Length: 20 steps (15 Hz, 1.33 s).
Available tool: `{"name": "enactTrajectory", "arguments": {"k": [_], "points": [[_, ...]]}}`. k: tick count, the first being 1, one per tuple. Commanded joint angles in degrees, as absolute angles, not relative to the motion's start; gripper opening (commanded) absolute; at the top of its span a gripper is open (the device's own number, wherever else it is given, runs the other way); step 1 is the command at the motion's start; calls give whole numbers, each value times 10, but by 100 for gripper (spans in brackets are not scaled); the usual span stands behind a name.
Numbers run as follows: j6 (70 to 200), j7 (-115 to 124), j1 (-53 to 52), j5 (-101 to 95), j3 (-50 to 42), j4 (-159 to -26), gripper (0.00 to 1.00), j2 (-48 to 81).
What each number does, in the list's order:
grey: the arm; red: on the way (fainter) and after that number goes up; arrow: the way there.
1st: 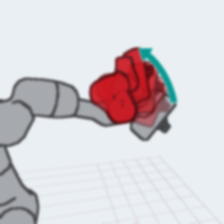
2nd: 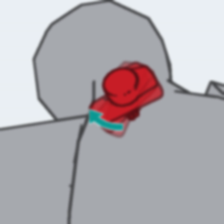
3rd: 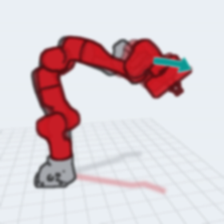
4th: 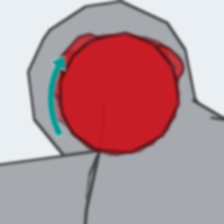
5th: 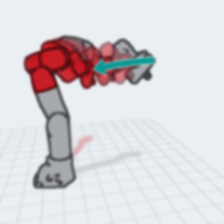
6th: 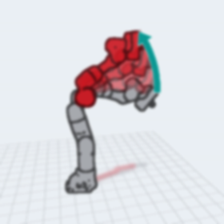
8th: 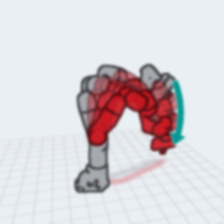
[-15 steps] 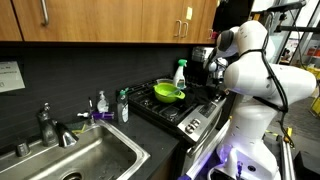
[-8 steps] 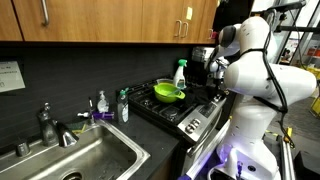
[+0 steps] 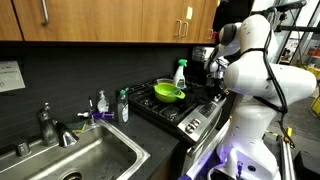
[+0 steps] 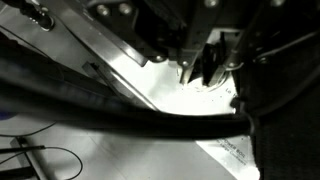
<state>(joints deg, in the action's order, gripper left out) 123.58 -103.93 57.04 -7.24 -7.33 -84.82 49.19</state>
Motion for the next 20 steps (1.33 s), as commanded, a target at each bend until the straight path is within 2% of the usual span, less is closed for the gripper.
{"name": "enactTrajectory", "arguments": {"k": [1, 11, 18, 19, 20], "points": [[1238, -1119, 559, -99, -69, -863, 5, 482], [1249, -1260, 504, -219, -117, -835, 5, 500], [1310, -1280, 483, -268, -157, -829, 5, 506], [1312, -1244, 473, -269, -172, -829, 47, 507], [1316, -1193, 467, -257, -182, -837, 48, 503]]}}
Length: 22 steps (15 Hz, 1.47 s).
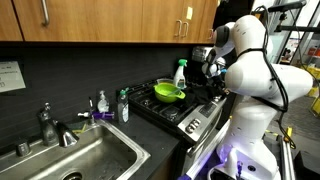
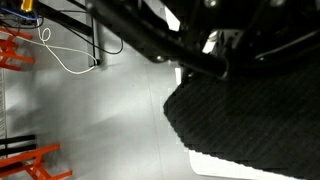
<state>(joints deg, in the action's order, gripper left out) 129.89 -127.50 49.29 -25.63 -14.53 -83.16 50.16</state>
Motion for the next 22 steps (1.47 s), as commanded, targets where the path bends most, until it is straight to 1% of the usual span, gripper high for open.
{"name": "enactTrajectory", "arguments": {"k": [1, 2, 7, 8, 10, 16, 22], "points": [[1309, -1169, 467, -246, -183, -843, 52, 498], [1305, -1141, 466, -240, -185, -855, 58, 489], [1287, -1006, 458, -215, -189, -964, 92, 421], [1279, -981, 456, -208, -188, -990, 98, 405], [1249, -945, 457, -189, -182, -1032, 100, 374], [1147, -951, 490, -65, -147, -1128, 100, 303], [1129, -975, 538, 90, -134, -1197, 100, 271]]}}
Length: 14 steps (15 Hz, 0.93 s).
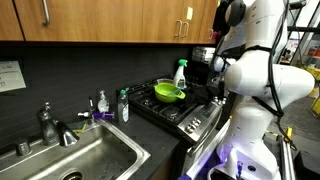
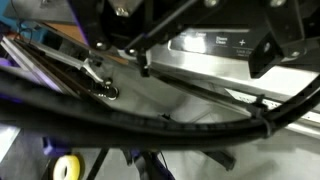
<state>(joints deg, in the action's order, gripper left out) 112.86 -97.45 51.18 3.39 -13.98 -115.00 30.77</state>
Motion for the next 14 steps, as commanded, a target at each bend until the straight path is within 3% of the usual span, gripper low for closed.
{"name": "enactTrajectory", "arguments": {"k": [1, 8, 14], "points": [[1132, -975, 547, 113, -135, -1208, 100, 265], [1266, -1100, 628, 233, -146, -1345, 100, 170], [1402, -1190, 627, 285, -148, -1448, 100, 76]]}}
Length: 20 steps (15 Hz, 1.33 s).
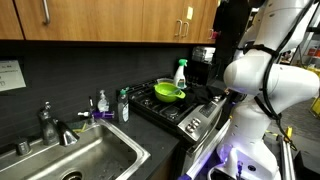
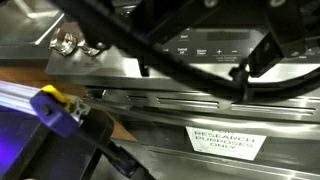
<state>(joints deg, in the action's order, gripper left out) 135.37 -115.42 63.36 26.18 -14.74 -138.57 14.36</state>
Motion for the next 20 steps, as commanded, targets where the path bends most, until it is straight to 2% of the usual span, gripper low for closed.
{"name": "enactTrajectory", "arguments": {"k": [1, 6, 10, 11, 15, 16, 17, 18, 20], "points": [[1413, -1198, 622, 284, -151, -1462, 100, 59], [1516, -1194, 566, 222, -161, -1570, 100, -62], [1624, -1097, 514, 71, -161, -1671, 100, -162], [1617, -1072, 502, 39, -159, -1603, 100, -119], [1646, -934, 513, -171, -121, -1597, 100, -171], [1655, -907, 539, -213, -87, -1590, 100, -173], [1685, -876, 583, -271, -50, -1650, 100, -223], [1677, -848, 566, -319, -59, -1602, 100, -199], [1700, -795, 579, -417, -48, -1594, 100, -202]]}}
